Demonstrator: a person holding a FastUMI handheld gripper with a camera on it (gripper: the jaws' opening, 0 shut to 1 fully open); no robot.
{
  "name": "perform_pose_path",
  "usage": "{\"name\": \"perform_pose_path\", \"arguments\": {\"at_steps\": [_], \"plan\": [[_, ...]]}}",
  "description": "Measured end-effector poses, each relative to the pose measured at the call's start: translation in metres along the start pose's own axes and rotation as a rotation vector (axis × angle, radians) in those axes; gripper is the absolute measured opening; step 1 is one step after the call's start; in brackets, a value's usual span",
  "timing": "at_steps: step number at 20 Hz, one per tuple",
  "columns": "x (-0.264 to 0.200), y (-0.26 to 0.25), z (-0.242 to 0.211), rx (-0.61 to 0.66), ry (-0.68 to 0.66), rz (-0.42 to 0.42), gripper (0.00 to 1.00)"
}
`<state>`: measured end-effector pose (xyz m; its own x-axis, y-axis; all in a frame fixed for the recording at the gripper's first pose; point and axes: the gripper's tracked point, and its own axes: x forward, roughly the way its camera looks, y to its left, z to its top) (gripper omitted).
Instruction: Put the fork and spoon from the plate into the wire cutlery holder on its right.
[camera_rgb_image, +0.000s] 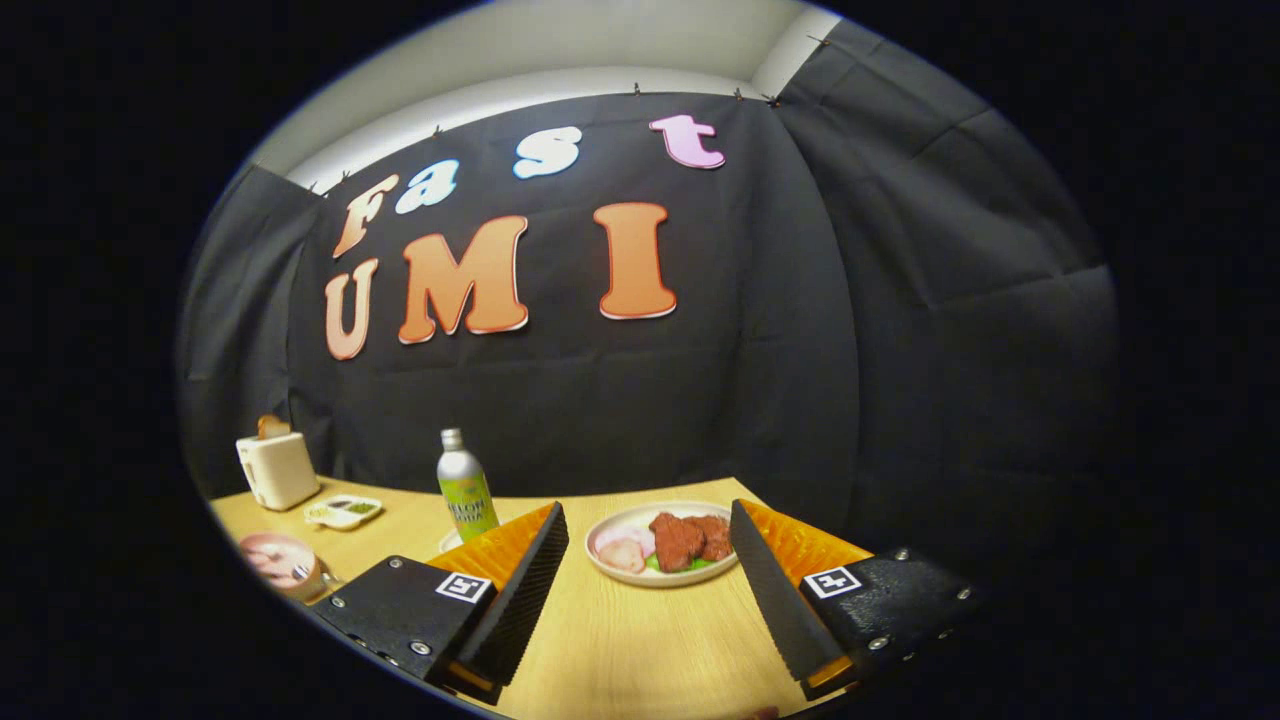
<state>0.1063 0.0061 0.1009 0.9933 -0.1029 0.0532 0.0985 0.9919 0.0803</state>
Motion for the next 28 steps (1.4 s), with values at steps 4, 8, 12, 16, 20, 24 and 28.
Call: {"name": "perform_pose_path", "arguments": {"at_steps": [4,8,12,16,20,24,28], "plan": [[-0.031,0.04,0.082,0.008,-0.004,0.015,0.97],[-0.077,0.078,0.153,-0.031,-0.025,0.009,0.97],[-0.118,0.124,0.185,-0.031,0.002,-0.016,0.97],[-0.152,0.182,0.177,0.009,0.091,-0.047,0.97],[-0.176,0.236,0.158,-0.022,0.148,-0.078,0.97],[-0.195,0.294,0.143,-0.038,0.168,-0.061,0.98],[-0.205,0.338,0.131,-0.064,0.173,-0.035,0.97]]}}
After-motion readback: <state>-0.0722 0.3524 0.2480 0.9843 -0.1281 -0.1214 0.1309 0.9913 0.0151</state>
